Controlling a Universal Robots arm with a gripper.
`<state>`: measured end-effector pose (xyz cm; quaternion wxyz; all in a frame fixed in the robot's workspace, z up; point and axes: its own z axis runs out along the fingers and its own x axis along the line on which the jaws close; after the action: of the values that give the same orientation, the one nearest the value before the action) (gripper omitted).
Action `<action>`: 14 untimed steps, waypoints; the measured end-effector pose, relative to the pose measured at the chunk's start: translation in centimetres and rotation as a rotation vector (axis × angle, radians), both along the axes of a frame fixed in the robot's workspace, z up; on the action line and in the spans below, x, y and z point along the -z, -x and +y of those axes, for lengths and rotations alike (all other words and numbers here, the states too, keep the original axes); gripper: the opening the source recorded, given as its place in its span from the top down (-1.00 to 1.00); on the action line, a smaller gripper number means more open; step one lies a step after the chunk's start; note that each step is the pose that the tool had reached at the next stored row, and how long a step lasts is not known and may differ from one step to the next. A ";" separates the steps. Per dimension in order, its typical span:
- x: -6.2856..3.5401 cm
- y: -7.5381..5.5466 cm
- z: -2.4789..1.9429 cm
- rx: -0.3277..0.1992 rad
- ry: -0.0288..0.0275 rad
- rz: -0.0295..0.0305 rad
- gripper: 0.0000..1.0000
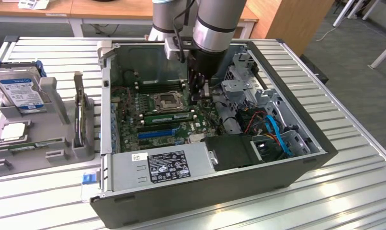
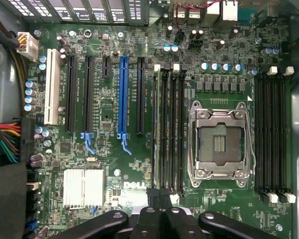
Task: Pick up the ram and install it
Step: 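Press down the ram until it locks into place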
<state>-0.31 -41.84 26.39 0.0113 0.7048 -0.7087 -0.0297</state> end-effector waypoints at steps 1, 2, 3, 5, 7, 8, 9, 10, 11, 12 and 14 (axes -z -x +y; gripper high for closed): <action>0.05 0.0 0.00 0.000 -0.0001 0.0000 0.80; 0.09 0.0 0.00 0.000 0.0000 0.0000 0.80; 0.14 0.0 0.00 0.000 0.0000 0.0000 0.80; 0.24 0.0 0.00 0.000 0.0000 0.0000 0.80; 0.33 0.0 -0.01 0.000 0.0000 0.0000 0.80; 0.38 0.0 0.00 0.000 0.0000 0.0000 0.80; 0.42 0.0 0.00 0.000 0.0000 0.0000 0.80; 0.47 0.0 0.00 0.000 0.0000 0.0000 0.80; 0.52 0.0 0.00 0.000 0.0000 0.0000 0.80; 0.56 0.0 0.00 0.000 0.0001 0.0000 0.80; 0.66 0.0 0.00 0.000 0.0000 0.0000 0.80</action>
<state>-0.31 -41.84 25.73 0.0113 0.7048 -0.7087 -0.0297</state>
